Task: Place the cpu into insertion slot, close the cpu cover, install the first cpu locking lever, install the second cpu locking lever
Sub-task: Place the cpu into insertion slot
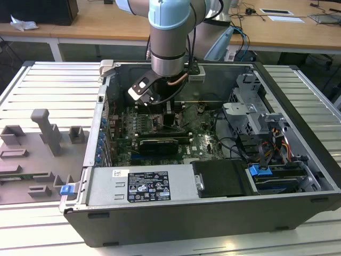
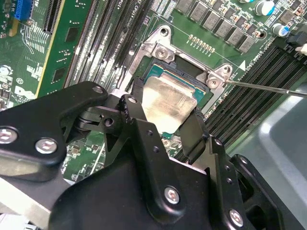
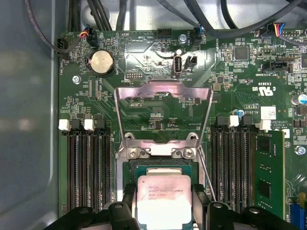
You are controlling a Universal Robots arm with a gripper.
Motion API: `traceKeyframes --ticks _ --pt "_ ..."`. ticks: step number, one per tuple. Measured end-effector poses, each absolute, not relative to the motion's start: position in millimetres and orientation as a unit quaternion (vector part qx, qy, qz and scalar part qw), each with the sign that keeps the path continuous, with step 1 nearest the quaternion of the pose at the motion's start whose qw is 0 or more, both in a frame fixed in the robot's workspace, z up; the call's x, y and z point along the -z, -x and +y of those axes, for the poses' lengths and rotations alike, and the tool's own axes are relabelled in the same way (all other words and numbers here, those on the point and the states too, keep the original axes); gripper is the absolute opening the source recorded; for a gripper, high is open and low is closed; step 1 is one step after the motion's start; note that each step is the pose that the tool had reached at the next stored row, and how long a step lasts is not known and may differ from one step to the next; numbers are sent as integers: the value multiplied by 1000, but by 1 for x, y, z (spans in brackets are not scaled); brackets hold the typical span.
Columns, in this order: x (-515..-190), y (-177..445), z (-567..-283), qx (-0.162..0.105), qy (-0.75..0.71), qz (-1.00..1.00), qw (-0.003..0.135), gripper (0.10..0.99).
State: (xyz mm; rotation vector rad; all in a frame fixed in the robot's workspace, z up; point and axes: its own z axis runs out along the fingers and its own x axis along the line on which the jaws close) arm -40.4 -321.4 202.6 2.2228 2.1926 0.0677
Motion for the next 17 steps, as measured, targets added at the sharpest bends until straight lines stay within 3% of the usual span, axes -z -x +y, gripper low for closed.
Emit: traceKeyframes --ticks 17 --pt "-198 41 -320 -22 -714 700 10 541"
